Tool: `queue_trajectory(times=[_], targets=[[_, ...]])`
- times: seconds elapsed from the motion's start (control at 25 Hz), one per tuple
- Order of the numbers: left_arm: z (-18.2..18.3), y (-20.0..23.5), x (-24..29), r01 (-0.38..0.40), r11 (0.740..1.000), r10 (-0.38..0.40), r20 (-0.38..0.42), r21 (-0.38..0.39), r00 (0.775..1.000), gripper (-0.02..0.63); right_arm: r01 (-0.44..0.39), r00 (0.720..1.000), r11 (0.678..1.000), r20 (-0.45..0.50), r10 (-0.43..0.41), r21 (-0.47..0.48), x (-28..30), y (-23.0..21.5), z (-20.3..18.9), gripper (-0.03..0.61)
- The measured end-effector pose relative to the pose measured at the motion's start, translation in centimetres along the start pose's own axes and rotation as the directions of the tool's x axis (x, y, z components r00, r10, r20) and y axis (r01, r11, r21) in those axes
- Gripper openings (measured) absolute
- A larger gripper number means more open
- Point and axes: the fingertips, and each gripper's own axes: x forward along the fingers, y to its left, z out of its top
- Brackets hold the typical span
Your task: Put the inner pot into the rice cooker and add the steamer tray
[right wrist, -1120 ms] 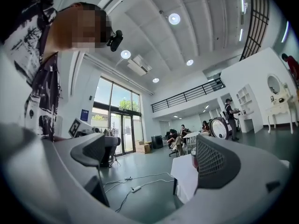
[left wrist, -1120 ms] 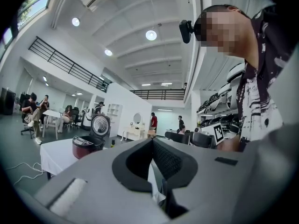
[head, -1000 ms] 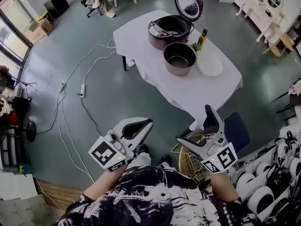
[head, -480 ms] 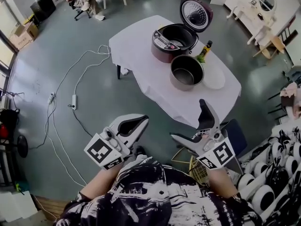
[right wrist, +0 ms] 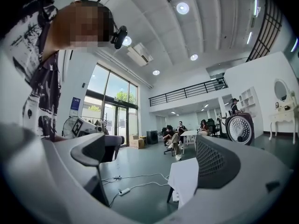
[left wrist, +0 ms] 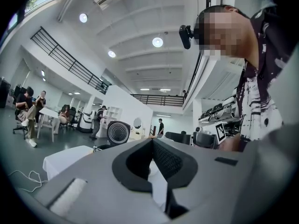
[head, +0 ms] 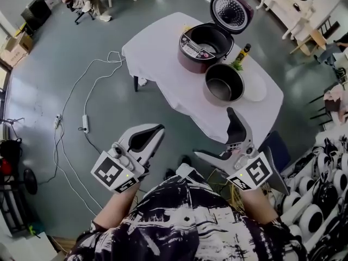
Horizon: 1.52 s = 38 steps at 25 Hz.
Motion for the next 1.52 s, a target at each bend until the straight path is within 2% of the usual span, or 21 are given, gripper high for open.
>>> queue_trajectory(times=[0.32,0.72,0.92,1.12,1.24,1.32,1.52], targets=[[0.4,8.5,5.2,0.003,1.000,-0.002,-0.017,0.027,1.000,0.005,0.011,1.000,1.000,0.009,-0.011,0.022,6.6,-7.2,-2.3,0.554],[2.7,21.4,16.7,0.042,0.997,-0.039,-0.051,0.069,0.998,0.005,0.027,0.999,0.999,0.023,-0.027,0.029,16.0,-20.1,-3.2,0.554],[3.9,25.1,20.7,0.089,0.994,-0.084,-0.071,0.063,0.994,0.005,0.072,0.997,0.997,0.009,-0.072,0.036,18.3,-24.2,-2.9,0.554],[4.4,27.9,25.3,0.185,0.981,-0.179,-0.093,0.053,0.979,0.005,0.180,0.984,0.983,0.001,-0.180,0.034,18.9,-28.3,-2.8,0.554],[4.6,29.9,28.2,0.278,0.960,-0.273,-0.102,0.040,0.957,0.005,0.282,0.960,0.959,-0.007,-0.281,0.019,19.3,-30.6,-2.9,0.554],[4.6,31.3,30.1,0.357,0.934,-0.352,-0.108,0.026,0.930,0.005,0.370,0.929,0.929,-0.016,-0.369,0.011,19.6,-32.3,-3.1,0.554],[5.1,35.6,33.4,0.521,0.854,-0.519,-0.123,-0.023,0.846,0.005,0.580,0.813,0.814,-0.047,-0.581,-0.028,20.3,-36.8,-3.2,0.554]])
